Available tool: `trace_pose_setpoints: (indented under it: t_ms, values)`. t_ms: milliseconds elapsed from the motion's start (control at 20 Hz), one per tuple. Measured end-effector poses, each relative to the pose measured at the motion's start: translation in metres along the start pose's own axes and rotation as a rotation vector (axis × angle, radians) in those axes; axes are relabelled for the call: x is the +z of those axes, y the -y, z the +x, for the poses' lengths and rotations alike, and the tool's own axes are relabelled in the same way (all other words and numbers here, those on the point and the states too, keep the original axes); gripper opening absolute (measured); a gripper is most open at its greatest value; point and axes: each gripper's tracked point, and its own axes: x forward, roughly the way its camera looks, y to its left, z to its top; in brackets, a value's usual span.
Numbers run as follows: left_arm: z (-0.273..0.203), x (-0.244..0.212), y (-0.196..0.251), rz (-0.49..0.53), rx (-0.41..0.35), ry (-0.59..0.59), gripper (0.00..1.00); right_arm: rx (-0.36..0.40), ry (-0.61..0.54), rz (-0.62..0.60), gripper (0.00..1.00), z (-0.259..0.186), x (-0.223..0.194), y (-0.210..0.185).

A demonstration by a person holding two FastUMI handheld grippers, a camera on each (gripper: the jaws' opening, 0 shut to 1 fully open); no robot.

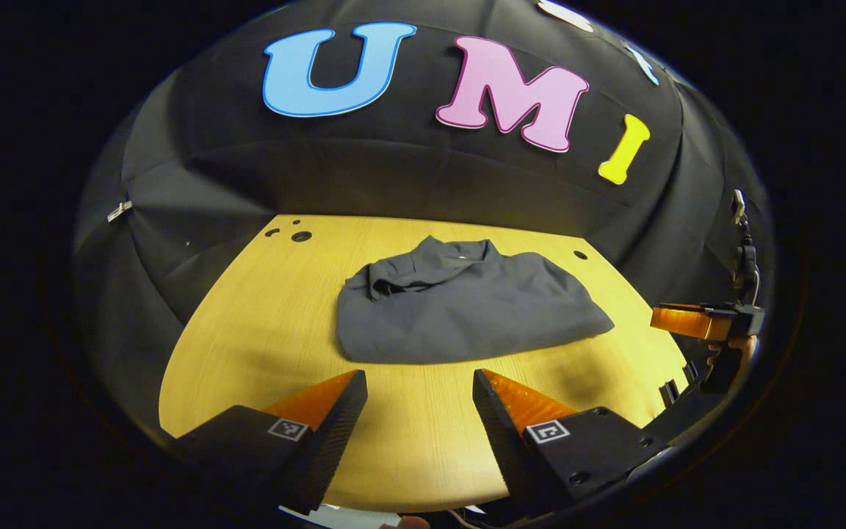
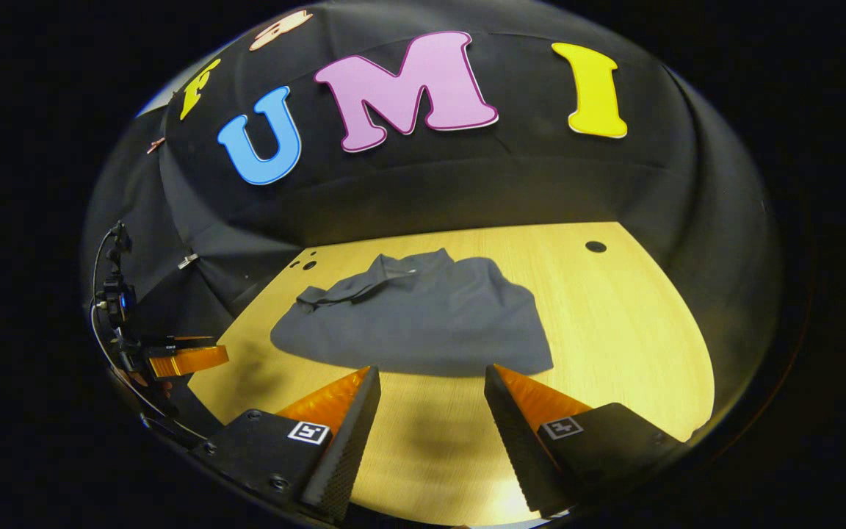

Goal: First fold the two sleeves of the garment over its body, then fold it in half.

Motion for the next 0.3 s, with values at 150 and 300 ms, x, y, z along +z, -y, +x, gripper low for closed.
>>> trace_pose_setpoints:
  t_ms: [150,300]
  values:
    - [-0.008,0.001,0.001,0.003,0.007,0.004,0.92,0.025,-0.043,-0.019,0.89,-0.008,-0.017,-0.005]
    - [-0.012,0.005,-0.001,-0.002,0.03,0.027,0.92,0.048,-0.088,-0.057,0.89,-0.015,-0.025,-0.004]
